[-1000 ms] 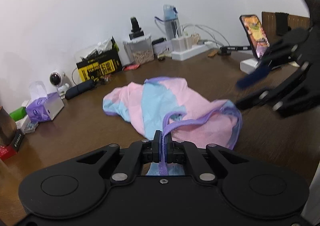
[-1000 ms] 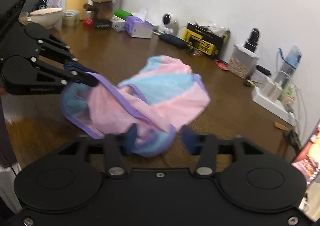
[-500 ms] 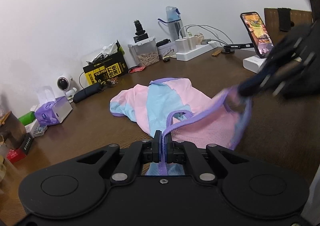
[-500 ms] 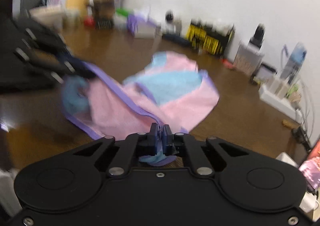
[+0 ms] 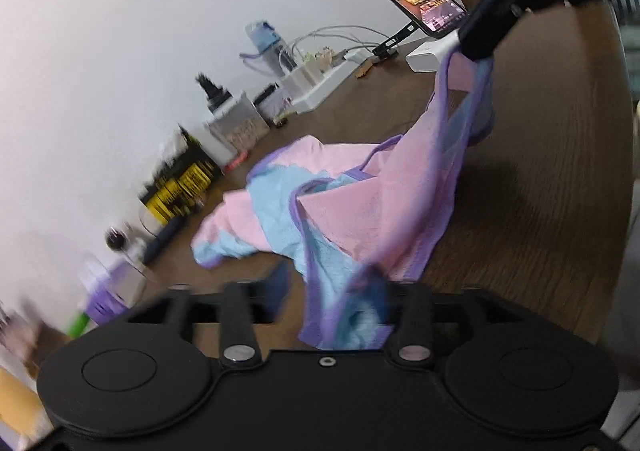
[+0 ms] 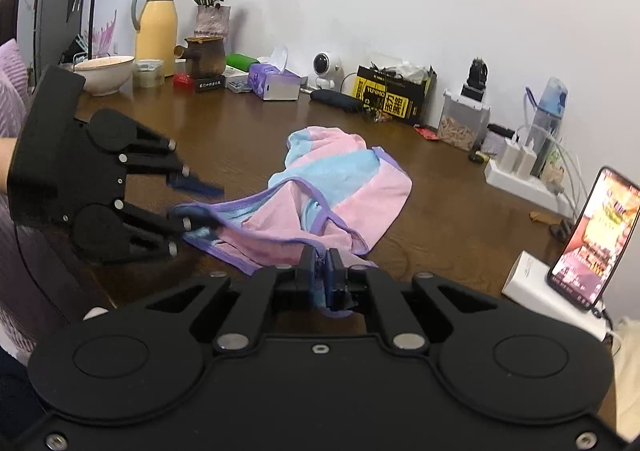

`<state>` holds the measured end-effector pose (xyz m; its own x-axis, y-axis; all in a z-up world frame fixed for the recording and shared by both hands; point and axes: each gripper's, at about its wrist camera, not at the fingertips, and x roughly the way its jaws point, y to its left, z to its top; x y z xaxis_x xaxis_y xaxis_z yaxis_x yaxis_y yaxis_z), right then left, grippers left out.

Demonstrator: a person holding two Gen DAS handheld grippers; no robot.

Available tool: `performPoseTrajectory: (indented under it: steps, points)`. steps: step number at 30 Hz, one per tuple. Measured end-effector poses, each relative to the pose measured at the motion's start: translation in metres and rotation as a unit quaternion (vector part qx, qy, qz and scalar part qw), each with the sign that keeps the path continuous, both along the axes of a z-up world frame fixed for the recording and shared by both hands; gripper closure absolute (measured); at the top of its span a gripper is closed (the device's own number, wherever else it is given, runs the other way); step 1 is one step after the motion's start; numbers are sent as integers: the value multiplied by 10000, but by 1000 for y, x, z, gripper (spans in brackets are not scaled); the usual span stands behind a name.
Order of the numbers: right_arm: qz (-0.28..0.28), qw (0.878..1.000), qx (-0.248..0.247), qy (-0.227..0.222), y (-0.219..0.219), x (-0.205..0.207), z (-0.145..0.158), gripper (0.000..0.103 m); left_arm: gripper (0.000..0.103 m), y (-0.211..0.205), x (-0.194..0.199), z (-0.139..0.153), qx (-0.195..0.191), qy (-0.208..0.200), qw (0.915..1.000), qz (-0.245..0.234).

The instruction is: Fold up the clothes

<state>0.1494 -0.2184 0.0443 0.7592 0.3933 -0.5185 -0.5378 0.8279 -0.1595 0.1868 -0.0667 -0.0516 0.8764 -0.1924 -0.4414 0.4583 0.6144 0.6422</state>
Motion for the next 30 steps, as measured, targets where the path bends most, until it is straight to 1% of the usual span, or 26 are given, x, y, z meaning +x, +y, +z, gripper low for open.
performPoseTrajectory:
  steps: [3, 5, 6, 7, 8, 9, 11, 12, 14, 15, 16, 17, 18, 19, 20, 21, 23, 27, 29, 30]
  points:
    - [49, 10000, -48, -48, 2, -5, 1, 96, 53, -5, 3, 2, 135, 38, 9998, -136]
    - [52, 9999, -54, -113, 2, -10, 3, 96, 53, -7, 2, 1, 361, 33, 9988, -335]
    - [39, 9999, -44, -156, 2, -11, 5, 96, 54, -9, 2, 0, 485, 31, 9978, -442]
    - [18, 9998, -26, -194, 0, -13, 7, 96, 58, -10, 1, -1, 608, 28, 9966, -548]
    - [-2, 9998, -9, -212, -1, -13, 8, 96, 83, -11, 2, -1, 657, 103, 9960, -603]
    - [-20, 9997, 6, -223, -3, -14, 8, 96, 100, -13, 5, -2, 589, 295, 9964, -540]
    - [-104, 9998, 12, -167, -6, -9, 4, 96, 100, -11, 16, 8, 1, 673, 9972, -325]
    - [-176, 9998, 35, -104, -8, -5, -1, 96, 100, -9, 22, 14, -331, 852, 9956, -217]
    - [-332, 9994, 77, 17, -10, 4, -8, 95, 100, -4, 33, 29, -903, 1131, 9895, -58]
    - [-603, 9981, 7, 138, -9, 16, -18, 95, 100, -1, 39, 37, -1178, 1262, 9850, 16]
    - [-772, 9969, -85, 150, -6, 21, -24, 90, 100, 0, 41, 43, -1293, 1267, 9835, 59]
    - [-892, 9958, -176, 124, -3, 24, -27, 85, 100, -1, 40, 50, -1334, 1154, 9843, 109]
    - [-913, 9955, -247, 70, 2, 24, -28, 75, 100, -2, 40, 58, -1397, 1079, 9842, 151]
    - [-834, 9959, -340, -85, 9, 20, -27, 64, 100, -3, 40, 64, -1470, 1037, 9835, 182]
    - [-790, 9961, -370, -156, 13, 17, -26, 57, 100, -4, 39, 68, -1507, 989, 9834, 194]
    - [-687, 9965, -396, -280, 19, 13, -23, 41, 100, -6, 38, 71, -1512, 904, 9842, 190]
    - [-583, 9956, -530, -497, 31, 7, -23, 40, 100, -8, 34, 75, -1513, 820, 9849, 175]
    - [-862, 9888, -1048, -618, 52, 17, -36, 41, 100, -13, 31, 81, -1572, 737, 9846, 196]
    - [-1021, 9812, -1465, -733, 64, 20, -49, 41, 100, -13, 29, 85, -1614, 713, 9841, 211]
    - [-1039, 9794, -1562, -751, 66, 21, -52, 41, 100, -14, 29, 86, -1612, 674, 9844, 202]
